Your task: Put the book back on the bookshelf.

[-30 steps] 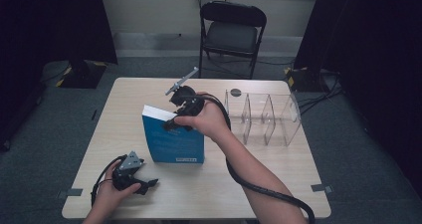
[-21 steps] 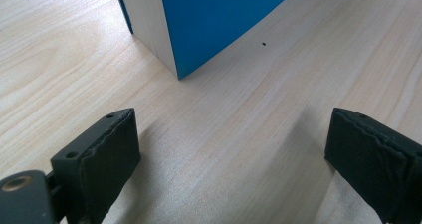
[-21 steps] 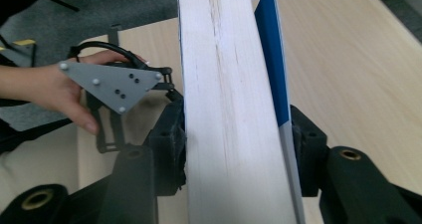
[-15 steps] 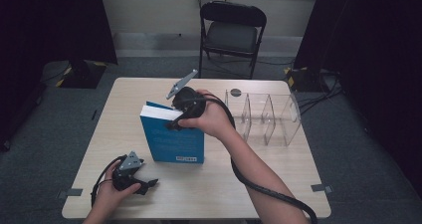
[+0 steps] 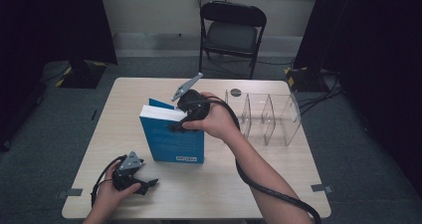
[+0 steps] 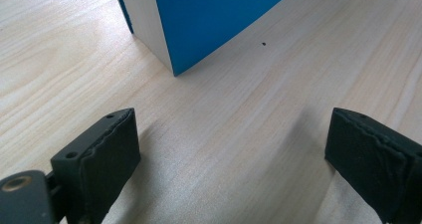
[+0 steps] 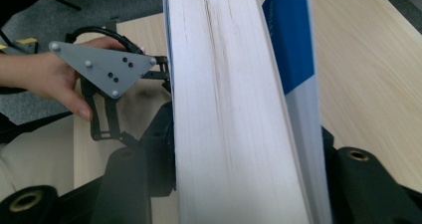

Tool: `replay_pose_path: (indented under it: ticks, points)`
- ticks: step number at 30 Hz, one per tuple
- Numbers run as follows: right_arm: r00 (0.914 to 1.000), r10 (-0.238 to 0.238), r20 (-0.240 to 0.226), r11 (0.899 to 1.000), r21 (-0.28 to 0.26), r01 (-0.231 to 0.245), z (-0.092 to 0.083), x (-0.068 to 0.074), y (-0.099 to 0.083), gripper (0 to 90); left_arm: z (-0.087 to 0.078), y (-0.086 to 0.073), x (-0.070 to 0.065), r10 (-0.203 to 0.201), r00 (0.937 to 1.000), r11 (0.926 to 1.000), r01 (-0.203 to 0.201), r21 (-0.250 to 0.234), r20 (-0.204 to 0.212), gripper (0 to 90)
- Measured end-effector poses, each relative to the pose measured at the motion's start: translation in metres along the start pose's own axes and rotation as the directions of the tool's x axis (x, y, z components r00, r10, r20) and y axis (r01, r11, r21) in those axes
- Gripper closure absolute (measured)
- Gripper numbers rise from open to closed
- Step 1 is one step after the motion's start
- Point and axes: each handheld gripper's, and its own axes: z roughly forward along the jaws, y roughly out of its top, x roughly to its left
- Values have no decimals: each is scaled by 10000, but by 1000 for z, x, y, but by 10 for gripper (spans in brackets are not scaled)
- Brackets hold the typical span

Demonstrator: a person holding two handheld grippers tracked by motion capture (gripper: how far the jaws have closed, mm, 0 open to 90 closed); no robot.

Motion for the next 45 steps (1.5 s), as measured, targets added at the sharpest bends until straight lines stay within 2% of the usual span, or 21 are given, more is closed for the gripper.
replay_pose_path:
  ticks: [7, 9, 14, 20, 23, 25, 28, 30, 33, 41, 45]
  points:
    - [9998, 193, 70, 9985, 508, -197, -1, -3, -4, 461, 0, 0, 0, -9, 10000, 10000, 9, -3, 1, 64]
    - [9998, 74, 184, 9970, 763, -88, -2, -4, -7, 461, 0, 0, 0, -11, 10000, 10000, 11, -7, -1, 64]
    - [9997, 6, 241, 9963, 862, -27, -4, -5, -8, 465, 0, 0, 0, 2, 10000, 10000, -2, 49, 22, 64]
    - [9998, -134, 141, 9848, 1736, 107, 3, 0, -3, 483, 0, 0, 0, 8, 10000, 10000, -8, 54, 22, 64]
    - [10000, 43, 46, 9801, 1984, -52, 5, -1, -1, 497, 0, 0, 0, 2, 10000, 10000, -2, 51, 25, 65]
    - [9999, -105, -20, 9770, 2130, 107, 7, -1, 0, 513, 0, 0, 0, -2, 10000, 10000, 2, 51, 22, 64]
    - [9999, -41, -102, 9726, 2326, 64, 8, -1, 2, 527, 0, 0, 0, 4, 10000, 10000, -4, 51, 20, 64]
    - [9999, -127, -104, 9692, 2459, 149, 11, -1, 2, 516, 0, 0, 0, 7, 10000, 10000, -7, 55, 23, 64]
    - [9994, -284, 207, 9604, 2778, 215, 13, 1, 3, 502, 0, 0, 0, 2, 10000, 10000, -2, 52, 21, 65]
    - [9976, -455, 519, 9561, 2915, 285, 13, 3, 3, 425, 0, 0, 0, 7, 10000, 10000, -7, 53, 21, 64]
    - [9976, -617, 327, 9438, 3270, 477, 14, 4, 5, 429, 0, 0, 0, 6, 10000, 10000, -6, 54, 21, 64]
